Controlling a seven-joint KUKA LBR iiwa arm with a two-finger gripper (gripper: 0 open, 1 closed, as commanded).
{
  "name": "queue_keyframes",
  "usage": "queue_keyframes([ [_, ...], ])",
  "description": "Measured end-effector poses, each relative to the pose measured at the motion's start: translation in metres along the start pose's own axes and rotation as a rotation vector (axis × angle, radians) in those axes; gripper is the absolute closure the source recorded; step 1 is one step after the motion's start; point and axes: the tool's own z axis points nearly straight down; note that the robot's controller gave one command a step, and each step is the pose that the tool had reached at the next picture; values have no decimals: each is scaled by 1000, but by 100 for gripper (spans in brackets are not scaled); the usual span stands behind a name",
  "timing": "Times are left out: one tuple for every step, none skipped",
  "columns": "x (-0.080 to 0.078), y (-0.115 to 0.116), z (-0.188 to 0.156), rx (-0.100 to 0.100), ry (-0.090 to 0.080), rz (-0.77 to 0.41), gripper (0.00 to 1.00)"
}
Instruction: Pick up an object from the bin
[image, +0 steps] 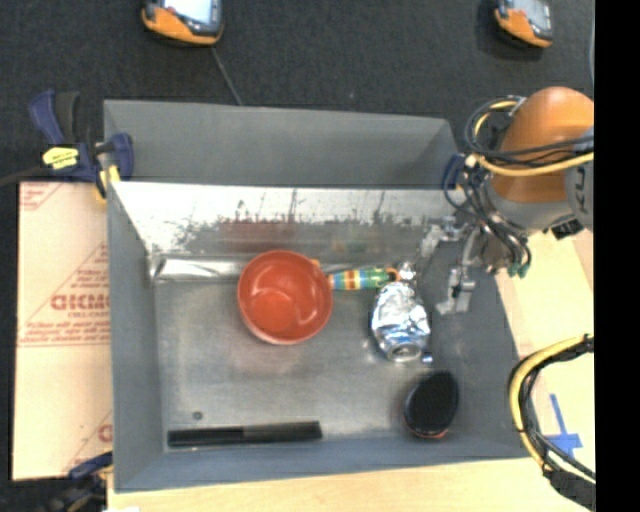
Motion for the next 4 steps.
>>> queue_keyframes([
  [-2, 0, -5, 2, -8, -3, 0],
  [5, 25, 25, 4, -10, -242, 0],
  [7, 42, 35, 4, -12, -237, 0],
  [23, 50, 72, 20, -33, -651, 100],
])
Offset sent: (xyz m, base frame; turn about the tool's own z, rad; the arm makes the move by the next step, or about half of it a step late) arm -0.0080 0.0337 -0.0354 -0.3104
